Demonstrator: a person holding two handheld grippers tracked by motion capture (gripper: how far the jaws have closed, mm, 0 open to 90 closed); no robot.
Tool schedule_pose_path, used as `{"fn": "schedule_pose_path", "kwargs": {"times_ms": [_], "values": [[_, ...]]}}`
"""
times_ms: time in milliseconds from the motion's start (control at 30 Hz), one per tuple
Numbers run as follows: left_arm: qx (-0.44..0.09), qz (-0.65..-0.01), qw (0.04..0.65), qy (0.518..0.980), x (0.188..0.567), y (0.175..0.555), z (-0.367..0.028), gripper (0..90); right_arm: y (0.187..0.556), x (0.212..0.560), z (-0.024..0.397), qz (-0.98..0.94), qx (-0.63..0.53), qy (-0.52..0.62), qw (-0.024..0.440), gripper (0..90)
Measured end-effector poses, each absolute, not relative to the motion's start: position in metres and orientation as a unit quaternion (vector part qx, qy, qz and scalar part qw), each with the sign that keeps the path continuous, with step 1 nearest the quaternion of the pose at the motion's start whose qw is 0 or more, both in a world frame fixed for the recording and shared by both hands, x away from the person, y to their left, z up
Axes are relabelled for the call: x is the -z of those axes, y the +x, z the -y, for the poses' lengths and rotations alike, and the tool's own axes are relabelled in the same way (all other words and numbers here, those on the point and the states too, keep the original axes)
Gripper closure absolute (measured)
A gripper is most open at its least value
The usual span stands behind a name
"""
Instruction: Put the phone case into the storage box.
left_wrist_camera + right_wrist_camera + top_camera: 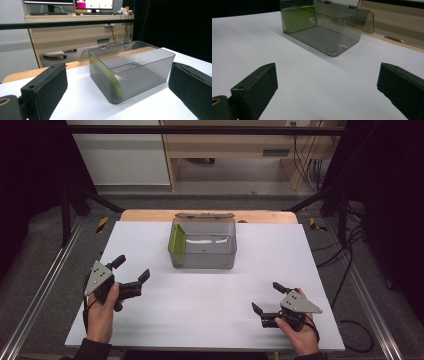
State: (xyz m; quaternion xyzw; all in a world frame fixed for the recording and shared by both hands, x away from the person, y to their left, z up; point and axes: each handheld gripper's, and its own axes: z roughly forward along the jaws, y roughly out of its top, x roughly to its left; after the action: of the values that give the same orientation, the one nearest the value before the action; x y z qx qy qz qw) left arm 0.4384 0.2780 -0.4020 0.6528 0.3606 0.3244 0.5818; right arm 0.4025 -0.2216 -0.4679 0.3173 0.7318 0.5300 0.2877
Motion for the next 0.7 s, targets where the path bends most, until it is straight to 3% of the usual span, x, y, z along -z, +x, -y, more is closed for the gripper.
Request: {"fn": "schedule_pose_path", "kwargs": {"times_ms": [700], "values": [[-0.333,-0.363,0.593,0.637,0.411,0.421,-0.308,1.9,0.402,0.468,0.221,-0.734,-0.526,0.32,0.286,4.0]]}}
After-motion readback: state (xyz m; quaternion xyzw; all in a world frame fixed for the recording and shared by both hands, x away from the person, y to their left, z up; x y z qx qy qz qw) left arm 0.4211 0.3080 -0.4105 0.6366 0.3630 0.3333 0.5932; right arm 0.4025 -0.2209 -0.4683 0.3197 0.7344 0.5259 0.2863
